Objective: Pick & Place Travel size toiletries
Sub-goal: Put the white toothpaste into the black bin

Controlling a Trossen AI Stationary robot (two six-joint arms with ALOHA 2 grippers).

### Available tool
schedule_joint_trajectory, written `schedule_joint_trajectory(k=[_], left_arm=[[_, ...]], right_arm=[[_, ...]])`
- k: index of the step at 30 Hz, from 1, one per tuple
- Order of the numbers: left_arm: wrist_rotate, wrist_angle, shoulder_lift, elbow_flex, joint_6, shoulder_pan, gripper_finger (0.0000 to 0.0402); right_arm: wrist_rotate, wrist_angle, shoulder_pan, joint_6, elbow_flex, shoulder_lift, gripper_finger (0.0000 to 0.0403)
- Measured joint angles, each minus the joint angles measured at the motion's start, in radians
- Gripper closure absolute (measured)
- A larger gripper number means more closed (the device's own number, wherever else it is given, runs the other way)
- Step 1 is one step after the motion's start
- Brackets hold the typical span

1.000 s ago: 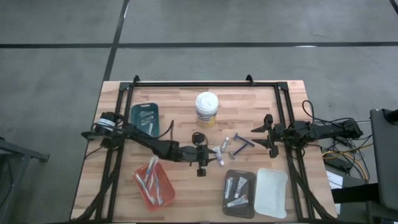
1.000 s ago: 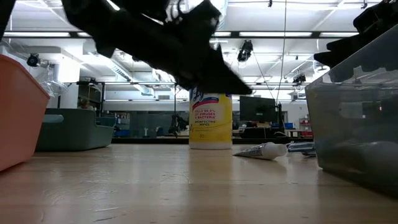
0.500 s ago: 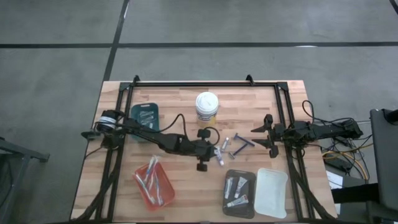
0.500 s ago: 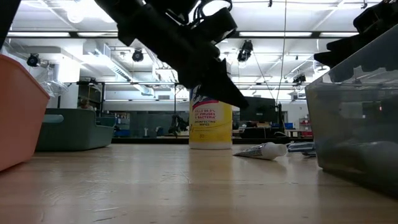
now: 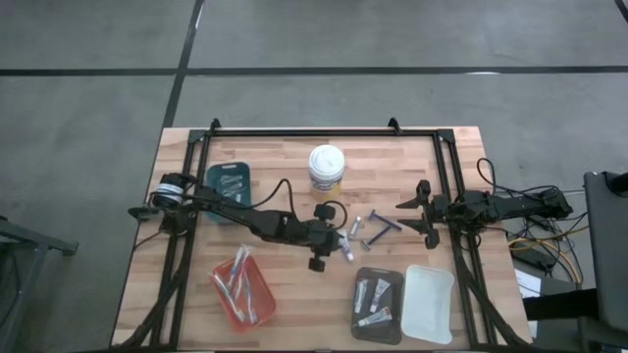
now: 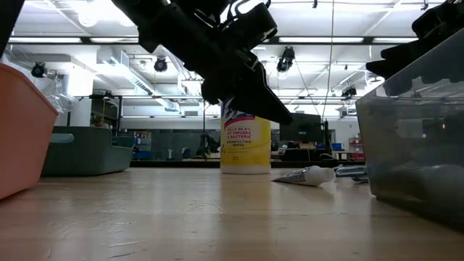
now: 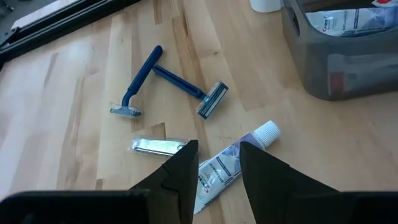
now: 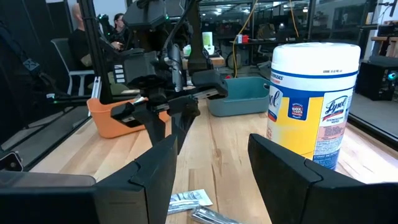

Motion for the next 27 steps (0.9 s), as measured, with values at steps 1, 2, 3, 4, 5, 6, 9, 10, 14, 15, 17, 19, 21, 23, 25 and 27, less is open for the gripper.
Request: schedule_joint_trajectory(k=[1,2,3,4,5,6,9,10,14,15,17,19,21,23,25,27], left_arm=[[0.003,0.0,0.0,0.0,0.004,0.001,0.028],[0.011,0.0,0.0,0.0,0.007,0.002,0.028],[0.024,0.0,0.0,0.0,0.008,0.004,0.028],[0.028,0.0,0.0,0.0,0.009,0.005,0.028],[0.033,0.0,0.0,0.0,0.009,0.007,0.028],[0.042,0.0,0.0,0.0,0.01,0.009,0.028],[0.057,0.0,0.0,0.002,0.01,0.015,0.028],[0.067,0.0,0.0,0.004,0.012,0.018,0.028],[0.079,-0.002,0.0,0.006,0.028,0.023,0.028],[0.082,-0.002,0.007,0.006,0.028,0.024,0.028],[0.096,0.0,0.023,0.015,0.029,0.026,0.028],[0.116,-0.006,0.059,0.037,0.029,0.026,0.028],[0.124,-0.021,0.099,0.067,0.042,0.026,0.028],[0.124,-0.045,0.133,0.106,0.068,0.026,0.028],[0.124,-0.068,0.151,0.143,0.073,0.026,0.028],[0.124,-0.078,0.159,0.169,0.052,0.025,0.028]], right_arm=[[0.0,0.0,0.0,0.0,0.0,0.0,0.0207],[0.0,0.0,0.0,0.0,0.0,0.0,0.0207],[0.0,0.0,0.0,0.0,0.0,0.0,0.0207],[0.0,0.0,0.0,0.0,0.0,0.0,0.0207],[0.0,0.0,0.0,0.0,0.0,0.0,0.0207],[0.0,0.0,0.0,0.0,0.0,0.0,0.0207],[0.0,0.0,0.0,0.0,0.0,0.0,0.0207],[0.0,0.0,0.0,0.0,0.0,0.0,0.0207],[0.0,0.0,0.0,0.0,0.0,0.0,0.0207],[0.0,0.0,0.0,0.0,0.0,0.0,0.0207],[0.0,0.0,0.0,0.0,0.0,0.0,0.0207],[0.001,0.0,0.0,0.0,0.0,0.0,0.0207],[0.0,0.0,0.0,0.0,0.0,0.001,0.0207],[0.001,0.0,0.0,0.0,0.0,0.0,0.0207],[0.0,0.0,0.0,0.0,0.0,0.0,0.0207],[0.0,0.0,0.0,0.0,0.0,0.0,0.0207]])
